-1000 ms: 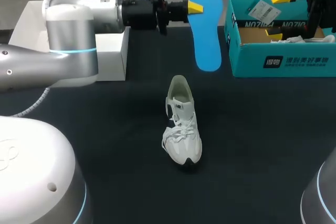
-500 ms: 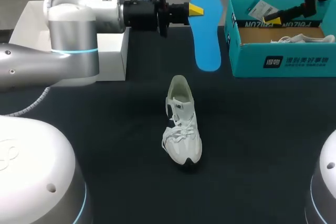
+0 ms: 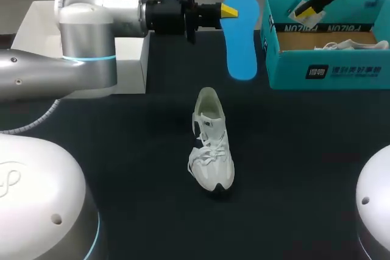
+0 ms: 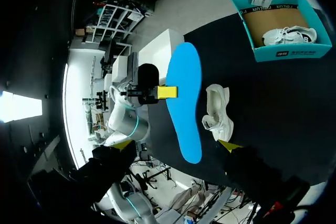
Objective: Take the shoe out of the shoebox, open the shoe tongue, remove and reinsert the insole, then place the shoe into the shoebox
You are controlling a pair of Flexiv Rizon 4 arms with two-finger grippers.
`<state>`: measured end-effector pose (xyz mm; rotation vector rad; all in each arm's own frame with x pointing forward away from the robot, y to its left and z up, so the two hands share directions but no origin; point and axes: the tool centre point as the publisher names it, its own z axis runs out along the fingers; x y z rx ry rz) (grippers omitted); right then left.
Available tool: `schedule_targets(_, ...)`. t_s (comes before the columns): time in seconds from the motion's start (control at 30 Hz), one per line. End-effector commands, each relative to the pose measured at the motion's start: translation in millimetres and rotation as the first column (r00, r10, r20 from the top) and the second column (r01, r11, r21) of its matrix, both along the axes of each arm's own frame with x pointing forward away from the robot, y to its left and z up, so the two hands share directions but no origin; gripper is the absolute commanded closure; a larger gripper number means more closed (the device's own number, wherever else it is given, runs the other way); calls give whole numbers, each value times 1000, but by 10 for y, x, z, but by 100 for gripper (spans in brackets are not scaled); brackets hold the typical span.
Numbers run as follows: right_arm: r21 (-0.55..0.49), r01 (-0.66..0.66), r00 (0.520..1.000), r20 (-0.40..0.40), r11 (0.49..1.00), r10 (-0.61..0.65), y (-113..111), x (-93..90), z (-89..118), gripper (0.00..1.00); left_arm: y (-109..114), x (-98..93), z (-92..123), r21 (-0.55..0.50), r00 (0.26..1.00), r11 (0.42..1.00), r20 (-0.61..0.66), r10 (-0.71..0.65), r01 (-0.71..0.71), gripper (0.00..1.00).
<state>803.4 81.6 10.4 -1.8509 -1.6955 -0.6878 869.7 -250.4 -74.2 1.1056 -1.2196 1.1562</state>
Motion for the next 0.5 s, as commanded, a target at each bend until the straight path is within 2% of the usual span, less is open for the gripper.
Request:
schedule_targets(0.03,-322,-10,998,-62,947,-10,60,99,32,0,-3,3,-15,-1,1000,1000,-12,-3,3,100)
schedule_targets(0.4,-322,-10,998,-62,947,-10,60,99,32,0,51,16,-49,-4,1000,1000,-25,7,-7,100)
schedule_targets(0.43,-397,-26,999,-40,917,11,108,132,30,0,56,22,-53,-4,1000,1000,-27,9,-9,100)
schedule_targets(0.5,-467,-10,1000,-13,884,5,161,171,31,0,62,27,-58,-1,999,1000,-31,9,-9,100)
